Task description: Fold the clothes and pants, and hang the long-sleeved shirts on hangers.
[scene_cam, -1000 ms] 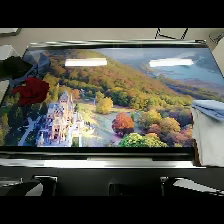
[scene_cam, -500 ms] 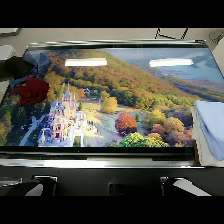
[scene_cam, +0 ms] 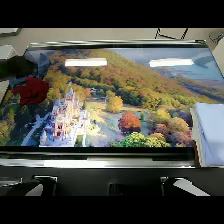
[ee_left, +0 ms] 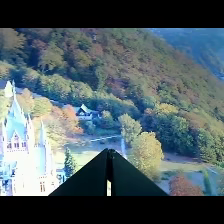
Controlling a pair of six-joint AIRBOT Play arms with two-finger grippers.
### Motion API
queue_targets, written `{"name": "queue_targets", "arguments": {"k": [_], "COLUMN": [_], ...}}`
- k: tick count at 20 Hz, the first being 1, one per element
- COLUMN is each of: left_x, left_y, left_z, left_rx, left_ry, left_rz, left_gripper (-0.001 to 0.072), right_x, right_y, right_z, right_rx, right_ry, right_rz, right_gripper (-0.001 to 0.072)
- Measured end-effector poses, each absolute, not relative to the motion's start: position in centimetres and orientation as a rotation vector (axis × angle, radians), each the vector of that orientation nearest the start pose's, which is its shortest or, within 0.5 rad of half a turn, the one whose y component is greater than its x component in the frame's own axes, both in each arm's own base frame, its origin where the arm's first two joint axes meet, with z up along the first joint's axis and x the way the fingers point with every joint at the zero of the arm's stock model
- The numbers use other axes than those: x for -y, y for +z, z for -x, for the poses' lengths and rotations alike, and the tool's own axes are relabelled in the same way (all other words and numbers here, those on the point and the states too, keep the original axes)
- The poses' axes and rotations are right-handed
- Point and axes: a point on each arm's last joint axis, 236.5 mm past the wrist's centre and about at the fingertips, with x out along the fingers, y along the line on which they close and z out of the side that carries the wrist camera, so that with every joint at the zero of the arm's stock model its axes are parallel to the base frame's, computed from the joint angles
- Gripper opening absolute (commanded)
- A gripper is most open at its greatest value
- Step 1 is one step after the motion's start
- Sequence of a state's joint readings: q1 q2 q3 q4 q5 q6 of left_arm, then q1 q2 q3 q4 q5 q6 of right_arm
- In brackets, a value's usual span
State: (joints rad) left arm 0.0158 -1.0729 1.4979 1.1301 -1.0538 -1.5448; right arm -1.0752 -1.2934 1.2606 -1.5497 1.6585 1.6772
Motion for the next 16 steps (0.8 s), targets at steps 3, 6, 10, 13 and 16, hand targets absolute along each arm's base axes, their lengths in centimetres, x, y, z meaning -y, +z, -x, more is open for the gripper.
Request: {"name": "queue_targets", "arguments": {"k": [3,6,10,13,16], "left_x": [8.1,7.8,6.2,4.6,4.4], "left_y": [28.5,30.7,28.3,20.4,11.3], "left_z": [-42.7,-43.7,-46.0,-46.8,-44.4], "left_rx": [-0.538,-0.451,-0.483,-0.727,-1.073], "left_ry": [-0.298,-0.289,-0.201,-0.101,-0.061], "left_rz": [0.331,0.344,0.247,0.146,0.095], "left_gripper": [0.0018,0.0017,0.0021,0.0703,0.0708], "right_x": [28.8,32.5,27.7,19.0,10.1], "right_y": [9.2,20.5,30.9,26.6,17.8], "right_z": [-18.5,-26.1,-35.6,-40.7,-42.2], "right_rx": [-1.229,-0.778,-0.488,-0.685,-1.012], "right_ry": [-0.825,-0.733,-0.484,-0.287,-0.122], "right_rz": [-0.882,-0.708,-0.501,-0.475,-0.482], "right_gripper": [0.0702,0.0662,0.0663,0.0666,0.0665]}}
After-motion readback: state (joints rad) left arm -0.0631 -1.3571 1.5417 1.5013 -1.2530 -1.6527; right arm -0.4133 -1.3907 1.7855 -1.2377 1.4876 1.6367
